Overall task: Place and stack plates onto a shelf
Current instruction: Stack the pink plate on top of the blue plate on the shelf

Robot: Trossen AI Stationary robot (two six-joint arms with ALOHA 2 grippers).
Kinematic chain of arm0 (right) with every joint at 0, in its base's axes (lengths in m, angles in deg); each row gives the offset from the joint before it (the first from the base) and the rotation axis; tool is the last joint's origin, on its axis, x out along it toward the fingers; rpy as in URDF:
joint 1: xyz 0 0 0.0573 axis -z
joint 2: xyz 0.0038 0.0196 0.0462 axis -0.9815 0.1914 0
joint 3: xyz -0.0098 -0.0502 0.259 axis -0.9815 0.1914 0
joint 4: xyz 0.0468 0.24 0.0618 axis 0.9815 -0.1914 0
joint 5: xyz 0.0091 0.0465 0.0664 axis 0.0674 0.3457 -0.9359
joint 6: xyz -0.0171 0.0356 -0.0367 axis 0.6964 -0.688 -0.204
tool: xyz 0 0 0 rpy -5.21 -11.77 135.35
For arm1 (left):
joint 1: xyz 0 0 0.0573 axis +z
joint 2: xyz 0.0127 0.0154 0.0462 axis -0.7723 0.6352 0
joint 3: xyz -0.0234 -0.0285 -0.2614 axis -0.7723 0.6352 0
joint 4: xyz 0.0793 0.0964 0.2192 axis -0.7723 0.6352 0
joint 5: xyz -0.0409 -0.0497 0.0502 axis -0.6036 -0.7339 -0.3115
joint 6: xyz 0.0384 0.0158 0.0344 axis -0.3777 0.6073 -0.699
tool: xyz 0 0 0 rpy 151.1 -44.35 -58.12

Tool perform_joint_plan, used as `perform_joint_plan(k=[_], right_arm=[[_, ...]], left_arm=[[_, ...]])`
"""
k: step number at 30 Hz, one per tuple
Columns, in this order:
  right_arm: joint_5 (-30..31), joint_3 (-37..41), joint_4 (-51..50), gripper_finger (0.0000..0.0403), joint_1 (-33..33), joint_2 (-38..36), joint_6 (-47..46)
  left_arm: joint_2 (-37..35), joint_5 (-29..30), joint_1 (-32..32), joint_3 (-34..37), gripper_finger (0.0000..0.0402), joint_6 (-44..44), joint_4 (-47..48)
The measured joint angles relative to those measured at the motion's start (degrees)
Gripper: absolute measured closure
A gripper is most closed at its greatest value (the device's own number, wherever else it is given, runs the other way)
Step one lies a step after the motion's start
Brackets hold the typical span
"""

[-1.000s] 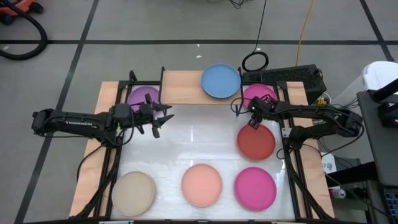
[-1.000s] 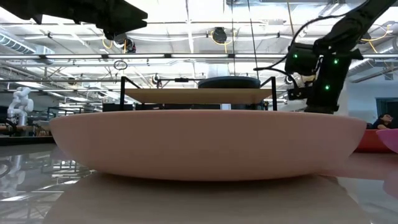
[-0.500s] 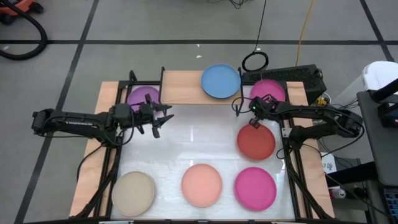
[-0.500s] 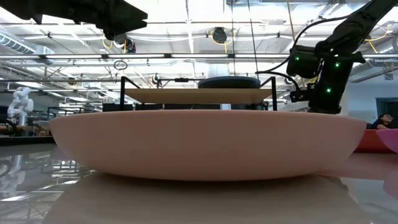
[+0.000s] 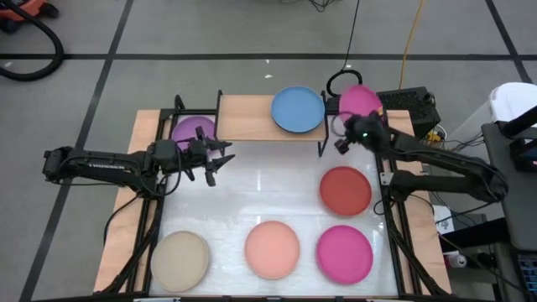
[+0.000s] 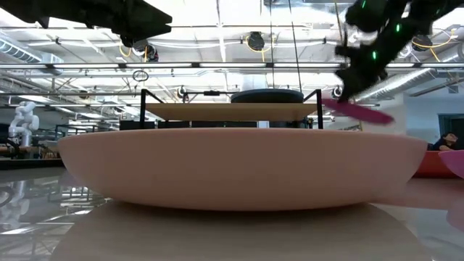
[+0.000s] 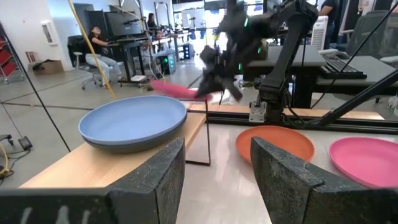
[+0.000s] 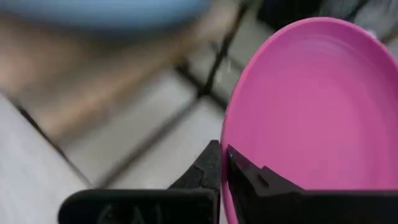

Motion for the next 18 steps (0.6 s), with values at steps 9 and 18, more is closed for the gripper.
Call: perform_joint_plan(k=[9,18], right_arm=[[-8.77,-11.52,14.17,0.0402,-6.39,1.89,9.50],[-12.76,-20.99,14.91,0.0402,-11.93,19.50,21.55]], left_arm=[[0.01,0.02,0.02,0.00,0.0213,-5.52,-1.33],[-0.01,0.04,0.02,-0.04,0.0213,-6.58,-5.04]])
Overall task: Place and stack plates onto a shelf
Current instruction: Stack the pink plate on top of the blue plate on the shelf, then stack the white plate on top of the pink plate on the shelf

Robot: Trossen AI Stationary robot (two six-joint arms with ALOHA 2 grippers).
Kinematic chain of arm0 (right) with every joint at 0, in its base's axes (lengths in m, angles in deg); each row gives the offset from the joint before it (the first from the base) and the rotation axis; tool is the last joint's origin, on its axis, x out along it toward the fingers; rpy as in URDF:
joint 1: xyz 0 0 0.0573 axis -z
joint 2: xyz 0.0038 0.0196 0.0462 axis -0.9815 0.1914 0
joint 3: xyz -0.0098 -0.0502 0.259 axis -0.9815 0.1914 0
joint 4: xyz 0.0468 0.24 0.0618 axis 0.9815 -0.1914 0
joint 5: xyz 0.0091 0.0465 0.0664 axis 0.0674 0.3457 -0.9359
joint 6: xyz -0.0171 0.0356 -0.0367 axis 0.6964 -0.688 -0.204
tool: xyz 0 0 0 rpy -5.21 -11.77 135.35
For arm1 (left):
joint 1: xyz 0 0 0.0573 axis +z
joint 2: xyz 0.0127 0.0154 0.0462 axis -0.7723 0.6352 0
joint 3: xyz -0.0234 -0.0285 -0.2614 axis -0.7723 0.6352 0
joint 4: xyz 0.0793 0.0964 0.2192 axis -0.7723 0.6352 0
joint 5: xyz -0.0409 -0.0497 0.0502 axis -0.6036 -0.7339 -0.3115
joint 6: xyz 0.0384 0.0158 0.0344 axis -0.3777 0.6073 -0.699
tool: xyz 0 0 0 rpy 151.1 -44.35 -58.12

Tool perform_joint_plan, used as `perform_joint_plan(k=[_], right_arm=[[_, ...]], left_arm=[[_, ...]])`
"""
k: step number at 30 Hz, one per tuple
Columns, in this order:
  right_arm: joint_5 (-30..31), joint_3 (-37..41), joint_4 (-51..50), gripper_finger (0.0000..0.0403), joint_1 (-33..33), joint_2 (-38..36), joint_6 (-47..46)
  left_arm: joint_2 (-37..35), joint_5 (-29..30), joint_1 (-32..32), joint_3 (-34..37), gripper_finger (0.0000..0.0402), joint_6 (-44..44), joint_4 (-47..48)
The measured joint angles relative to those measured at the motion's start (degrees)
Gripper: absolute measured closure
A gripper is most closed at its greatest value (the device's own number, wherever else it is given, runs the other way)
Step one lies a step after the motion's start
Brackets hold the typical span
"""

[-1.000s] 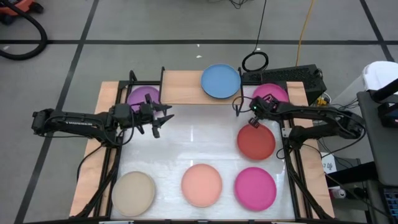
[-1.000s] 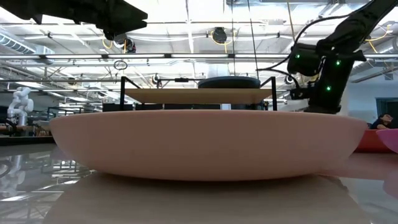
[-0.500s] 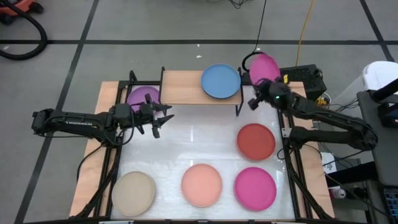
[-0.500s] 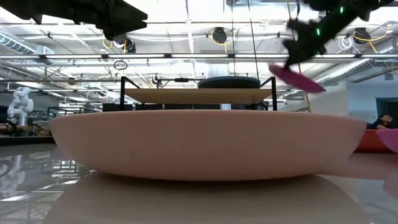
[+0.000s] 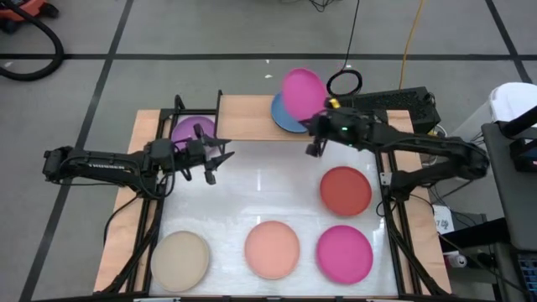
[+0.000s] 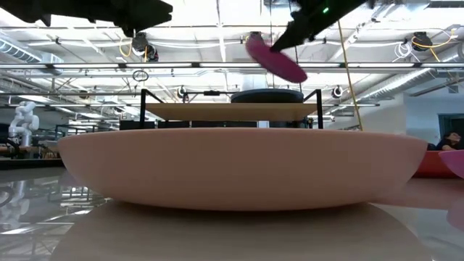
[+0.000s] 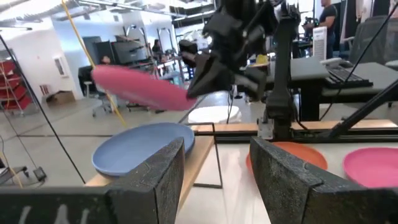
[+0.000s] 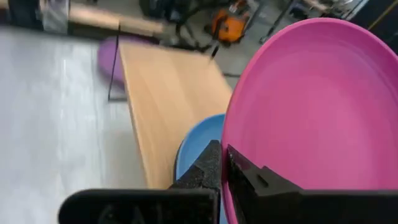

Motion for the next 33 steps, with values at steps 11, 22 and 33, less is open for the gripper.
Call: perform_joint_plan(k=[11,22,33], right_arm=[[3.19,-3.08,-0.08,0.0385,-0.03,9.91,2.35],[3.13,-3.10,-0.13,0.0279,-1.63,6.50,2.51],[2.91,-2.79,0.80,0.0262,-7.62,-6.62,0.70]], left_arm=[[0.02,-0.02,0.00,0.00,0.0213,3.25,3.21],[0.02,2.41,0.00,0.00,0.0213,2.29,2.75],[2.72,-5.77,-0.87,-15.16,0.0213,11.53,43.95]])
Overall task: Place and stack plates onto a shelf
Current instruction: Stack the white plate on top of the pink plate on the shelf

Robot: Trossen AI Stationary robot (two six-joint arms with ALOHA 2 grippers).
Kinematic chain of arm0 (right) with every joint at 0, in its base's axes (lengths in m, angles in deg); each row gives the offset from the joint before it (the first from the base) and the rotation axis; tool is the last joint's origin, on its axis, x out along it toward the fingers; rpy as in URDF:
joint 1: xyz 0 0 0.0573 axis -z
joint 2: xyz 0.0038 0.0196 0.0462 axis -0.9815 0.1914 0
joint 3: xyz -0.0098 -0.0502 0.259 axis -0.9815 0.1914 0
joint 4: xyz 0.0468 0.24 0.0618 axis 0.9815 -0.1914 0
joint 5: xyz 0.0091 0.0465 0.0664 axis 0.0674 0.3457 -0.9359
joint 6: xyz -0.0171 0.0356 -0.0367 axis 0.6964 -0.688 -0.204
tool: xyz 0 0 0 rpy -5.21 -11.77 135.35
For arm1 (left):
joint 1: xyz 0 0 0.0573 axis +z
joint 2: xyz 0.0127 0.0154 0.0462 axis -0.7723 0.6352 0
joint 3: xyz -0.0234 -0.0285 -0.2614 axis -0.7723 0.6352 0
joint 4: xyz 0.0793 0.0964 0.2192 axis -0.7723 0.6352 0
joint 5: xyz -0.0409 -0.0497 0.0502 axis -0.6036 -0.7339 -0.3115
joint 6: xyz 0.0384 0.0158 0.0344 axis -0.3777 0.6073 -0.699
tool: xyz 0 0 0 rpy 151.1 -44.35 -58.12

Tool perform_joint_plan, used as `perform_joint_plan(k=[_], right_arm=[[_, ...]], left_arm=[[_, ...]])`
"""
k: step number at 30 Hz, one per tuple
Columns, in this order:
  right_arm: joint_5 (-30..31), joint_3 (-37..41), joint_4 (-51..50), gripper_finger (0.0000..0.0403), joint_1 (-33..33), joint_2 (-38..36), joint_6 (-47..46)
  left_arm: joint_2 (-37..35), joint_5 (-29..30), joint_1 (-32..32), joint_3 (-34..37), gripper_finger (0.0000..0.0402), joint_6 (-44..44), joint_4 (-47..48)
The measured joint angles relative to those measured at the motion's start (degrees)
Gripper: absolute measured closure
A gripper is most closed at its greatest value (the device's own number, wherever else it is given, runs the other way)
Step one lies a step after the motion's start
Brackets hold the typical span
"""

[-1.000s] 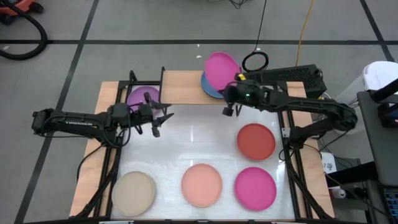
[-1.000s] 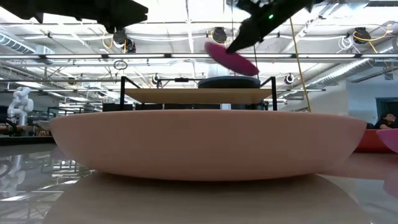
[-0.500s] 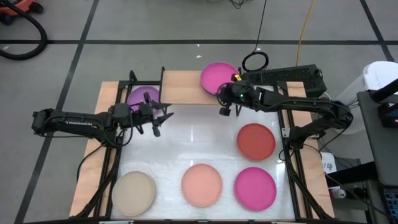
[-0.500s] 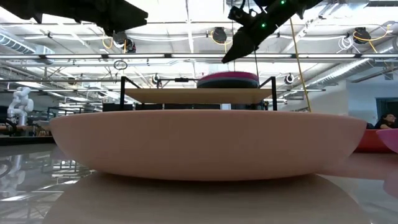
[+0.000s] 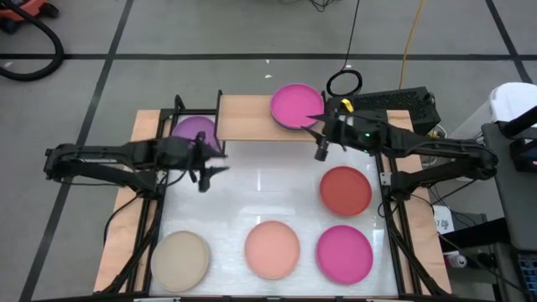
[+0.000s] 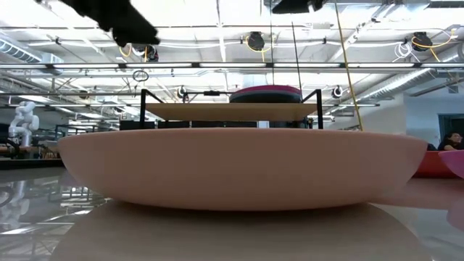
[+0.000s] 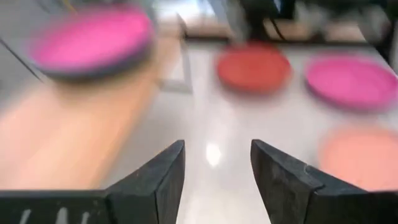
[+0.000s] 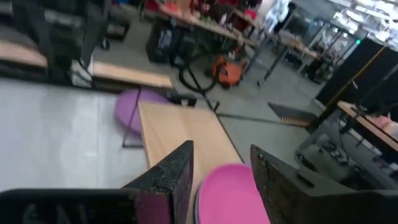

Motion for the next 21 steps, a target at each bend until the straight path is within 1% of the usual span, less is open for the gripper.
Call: perform_joint_plan(k=[3,5,8,12,13,21], right_arm=[[0.00,1.52,1.65,0.0263,-1.17,-1.79,-0.15],[-0.01,3.64,4.41,0.0263,-1.84,-2.67,-0.15],[-0.02,7.09,10.14,0.0263,-2.80,-3.24,0.34],[-0.04,11.73,15.99,0.0263,-3.75,-3.60,1.15],[-0.04,12.82,16.90,0.0263,-3.99,-3.68,1.15],[-0.04,21.30,27.43,0.0263,-6.43,-3.88,0.11]], left_arm=[[3.36,-5.47,-1.79,-5.27,0.0213,4.00,15.80],[5.93,-8.82,-2.97,-7.13,0.0213,6.68,21.48],[9.64,-12.66,-5.05,-6.68,0.0213,9.68,30.37],[15.02,-17.92,-8.55,-5.82,0.0213,11.70,38.95],[16.24,-18.82,-9.49,-5.62,0.0213,11.83,39.64],[23.16,-24.98,-15.74,-2.90,0.0213,12.76,36.56]])
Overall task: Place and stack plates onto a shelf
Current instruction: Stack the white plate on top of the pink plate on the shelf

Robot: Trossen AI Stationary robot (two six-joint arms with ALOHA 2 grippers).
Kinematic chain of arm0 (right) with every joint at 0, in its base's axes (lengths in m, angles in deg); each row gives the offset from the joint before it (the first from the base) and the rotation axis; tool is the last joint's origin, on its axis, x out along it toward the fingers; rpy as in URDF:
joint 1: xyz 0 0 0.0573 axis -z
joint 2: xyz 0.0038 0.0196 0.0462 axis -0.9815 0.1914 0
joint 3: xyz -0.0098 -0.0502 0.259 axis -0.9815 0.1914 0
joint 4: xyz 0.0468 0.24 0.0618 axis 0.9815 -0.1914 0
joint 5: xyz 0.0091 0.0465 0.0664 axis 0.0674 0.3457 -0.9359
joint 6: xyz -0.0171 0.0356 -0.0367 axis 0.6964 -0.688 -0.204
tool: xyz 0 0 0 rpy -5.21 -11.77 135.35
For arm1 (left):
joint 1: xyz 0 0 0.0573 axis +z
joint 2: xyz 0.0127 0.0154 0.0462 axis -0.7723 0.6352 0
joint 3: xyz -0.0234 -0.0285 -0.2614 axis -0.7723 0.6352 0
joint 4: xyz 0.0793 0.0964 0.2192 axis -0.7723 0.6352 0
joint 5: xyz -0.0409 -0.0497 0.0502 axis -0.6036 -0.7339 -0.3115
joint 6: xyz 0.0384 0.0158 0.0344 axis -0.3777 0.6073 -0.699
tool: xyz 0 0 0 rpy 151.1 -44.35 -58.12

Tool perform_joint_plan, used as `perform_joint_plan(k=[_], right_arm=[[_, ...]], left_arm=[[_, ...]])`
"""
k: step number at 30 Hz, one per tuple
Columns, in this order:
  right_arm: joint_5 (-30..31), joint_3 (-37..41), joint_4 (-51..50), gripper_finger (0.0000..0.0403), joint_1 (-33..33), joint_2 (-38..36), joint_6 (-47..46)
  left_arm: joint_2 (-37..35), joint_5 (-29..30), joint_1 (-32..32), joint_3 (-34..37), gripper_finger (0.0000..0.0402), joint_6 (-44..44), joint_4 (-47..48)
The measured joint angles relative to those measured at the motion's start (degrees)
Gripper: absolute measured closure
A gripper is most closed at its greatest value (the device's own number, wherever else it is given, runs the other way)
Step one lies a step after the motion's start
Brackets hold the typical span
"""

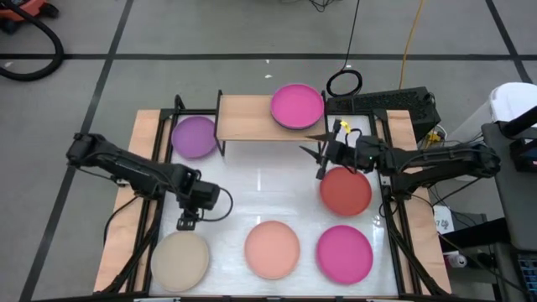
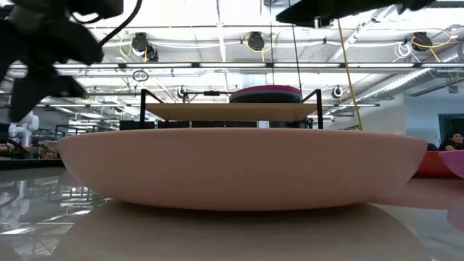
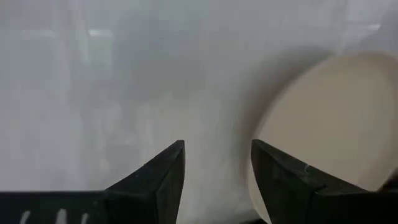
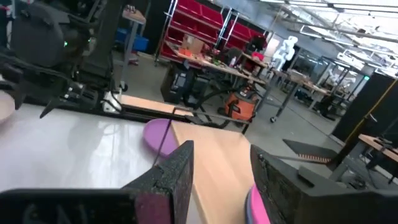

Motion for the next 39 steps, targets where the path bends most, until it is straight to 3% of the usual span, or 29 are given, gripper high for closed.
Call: perform_joint_plan(k=[10,27,31,37,39], right_arm=[[0.07,1.56,3.12,0.0263,-0.74,-1.89,1.47],[0.03,1.54,4.69,0.0263,-2.56,-2.34,-0.49],[0.04,1.54,5.00,0.0263,-3.05,-2.55,-0.06],[0.04,1.54,4.89,0.0264,-3.58,-6.16,-0.86],[0.04,1.54,5.00,0.0264,-4.14,-8.63,-2.10]], left_arm=[[1.58,-3.72,-5.30,6.09,0.0213,4.15,-12.92],[1.57,-3.97,-13.50,15.10,0.0216,13.57,-30.34],[1.57,-3.93,-13.74,15.25,0.0259,12.15,-31.16],[1.57,-6.62,-12.16,15.25,0.0382,12.07,-31.07],[1.15,-6.77,-10.90,15.06,0.0389,13.75,-31.68]])
